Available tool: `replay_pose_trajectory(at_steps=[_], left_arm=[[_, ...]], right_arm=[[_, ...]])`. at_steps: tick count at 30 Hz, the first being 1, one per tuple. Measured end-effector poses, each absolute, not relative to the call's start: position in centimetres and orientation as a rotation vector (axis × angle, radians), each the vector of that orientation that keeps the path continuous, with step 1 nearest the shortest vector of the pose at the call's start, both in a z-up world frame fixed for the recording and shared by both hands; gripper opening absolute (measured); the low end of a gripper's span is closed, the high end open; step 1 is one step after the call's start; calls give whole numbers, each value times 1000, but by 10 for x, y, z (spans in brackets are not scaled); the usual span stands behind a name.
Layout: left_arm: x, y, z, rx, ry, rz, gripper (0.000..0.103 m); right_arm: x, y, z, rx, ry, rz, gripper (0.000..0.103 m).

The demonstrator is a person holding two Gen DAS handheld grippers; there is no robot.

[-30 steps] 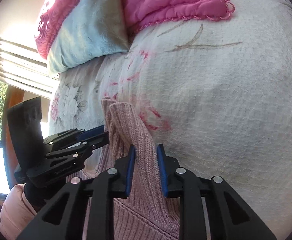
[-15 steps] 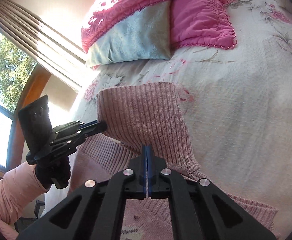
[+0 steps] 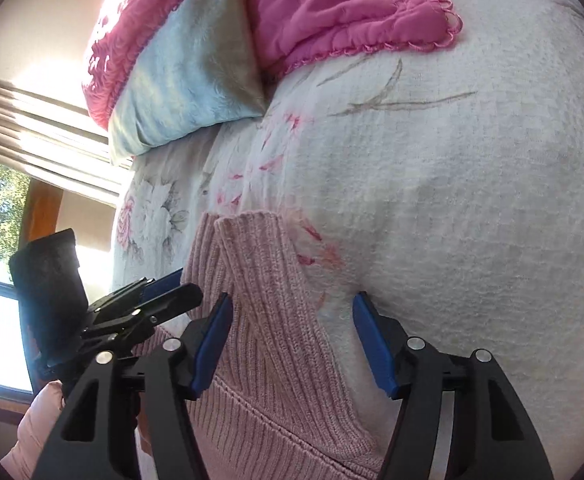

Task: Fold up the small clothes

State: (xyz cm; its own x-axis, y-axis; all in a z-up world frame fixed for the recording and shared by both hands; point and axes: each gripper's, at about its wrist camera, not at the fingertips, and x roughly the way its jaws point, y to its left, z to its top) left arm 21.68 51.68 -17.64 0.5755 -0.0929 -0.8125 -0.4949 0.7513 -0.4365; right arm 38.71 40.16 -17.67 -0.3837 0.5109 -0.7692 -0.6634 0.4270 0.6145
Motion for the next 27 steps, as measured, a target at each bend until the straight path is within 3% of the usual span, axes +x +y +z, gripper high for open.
replay_pose_trajectory(at_steps=[2, 3, 4, 5, 15, 21, 27], left_arm=[[226, 519, -188, -731, 976, 264, 43], [228, 520, -192, -745, 980, 252, 35], [230, 518, -194, -754, 978, 230, 13], [230, 517, -194, -759, 965, 205, 8], [154, 459, -130, -508, 717, 141, 8], [107, 397, -132, -235, 754, 91, 10], [88, 362, -169, -65, 916, 30, 15]], right_arm=[[380, 412, -180, -184, 1504, 1264, 27], [375, 415, -181, -201, 1502, 1270, 17], [370, 415, -178, -209, 1476, 1279, 17], [366, 413, -173, -216, 1442, 1295, 17], [313, 328, -103, -240, 1174, 1518, 16], [270, 286, -121, -416, 1189, 1543, 18], [263, 255, -143, -469, 1301, 1516, 39]])
